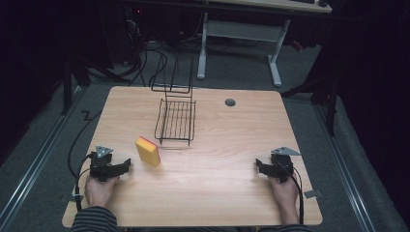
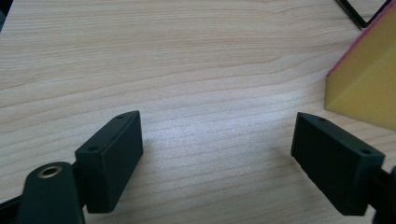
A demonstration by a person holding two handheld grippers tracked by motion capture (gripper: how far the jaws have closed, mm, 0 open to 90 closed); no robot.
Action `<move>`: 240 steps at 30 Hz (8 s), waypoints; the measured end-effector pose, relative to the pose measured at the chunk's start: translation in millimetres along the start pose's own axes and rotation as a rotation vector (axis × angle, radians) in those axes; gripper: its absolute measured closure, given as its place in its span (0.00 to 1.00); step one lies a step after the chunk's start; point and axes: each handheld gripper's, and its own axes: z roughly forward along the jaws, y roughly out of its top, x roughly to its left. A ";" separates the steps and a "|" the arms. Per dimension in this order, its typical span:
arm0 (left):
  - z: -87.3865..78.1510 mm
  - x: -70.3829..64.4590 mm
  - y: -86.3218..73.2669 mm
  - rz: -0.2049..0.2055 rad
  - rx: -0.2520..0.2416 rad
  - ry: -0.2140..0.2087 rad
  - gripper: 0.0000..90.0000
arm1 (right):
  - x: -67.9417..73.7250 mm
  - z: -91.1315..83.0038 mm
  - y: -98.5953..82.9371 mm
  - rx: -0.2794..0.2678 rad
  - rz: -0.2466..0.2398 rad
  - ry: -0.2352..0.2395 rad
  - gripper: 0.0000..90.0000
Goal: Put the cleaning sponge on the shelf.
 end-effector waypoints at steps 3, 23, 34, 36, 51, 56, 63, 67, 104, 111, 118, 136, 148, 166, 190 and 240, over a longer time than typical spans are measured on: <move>0.5 -0.7 -0.1 0.005 0.009 0.015 0.14 | 0.1 0.0 0.0 0.001 0.002 0.000 0.31; -47.6 -11.9 21.5 0.064 -0.099 -0.077 0.03 | 0.0 0.0 -0.1 0.000 0.000 0.000 0.31; -60.8 -24.1 14.8 0.064 -0.097 -0.140 0.03 | 0.3 -0.3 -0.1 0.001 0.000 0.001 0.31; -60.7 -27.1 13.4 0.065 -0.096 -0.147 0.04 | 0.3 -0.3 -0.1 0.001 0.000 0.001 0.31; -59.7 -58.0 12.3 0.087 -0.081 -0.205 0.00 | 0.4 -0.3 -0.2 0.001 0.002 0.001 0.31; -54.2 -66.3 14.4 0.103 -0.068 -0.232 0.01 | 0.4 -0.3 -0.2 0.001 0.002 0.001 0.31; -47.0 -77.0 20.2 0.113 -0.042 -0.250 0.00 | 0.3 -0.2 -0.2 0.000 0.000 0.000 0.31; -42.8 -80.2 24.7 0.122 -0.030 -0.242 0.00 | 0.4 -0.3 -0.2 0.001 0.002 0.001 0.31; 4.6 -77.7 43.2 0.115 0.006 -0.219 0.12 | 0.1 -0.3 -0.1 0.002 -0.004 0.003 0.31; 4.4 -78.5 42.5 0.130 -0.017 -0.229 0.24 | 0.1 -0.3 -0.2 0.002 -0.004 0.003 0.31; 1.3 -78.2 41.9 0.139 -0.019 -0.246 0.26 | 0.1 -0.3 -0.2 0.002 -0.005 0.003 0.31; -26.5 -72.5 52.9 0.114 -0.058 -0.264 0.26 | 0.0 -0.2 -0.2 0.001 -0.004 0.003 0.31; -38.0 -74.4 67.1 0.141 -0.069 -0.286 0.26 | 0.1 -0.2 -0.2 0.001 -0.005 0.003 0.31; -42.4 -87.4 100.6 0.205 -0.101 -0.311 0.26 | 0.1 -0.2 -0.2 0.001 -0.004 0.003 0.31; -13.6 -105.6 141.4 0.272 -0.109 -0.259 0.26 | 0.0 -0.2 -0.2 0.001 -0.004 0.003 0.31; 84.7 -129.3 168.8 0.174 -0.084 -0.236 0.27 | 0.6 0.0 0.1 0.000 -0.005 0.008 0.31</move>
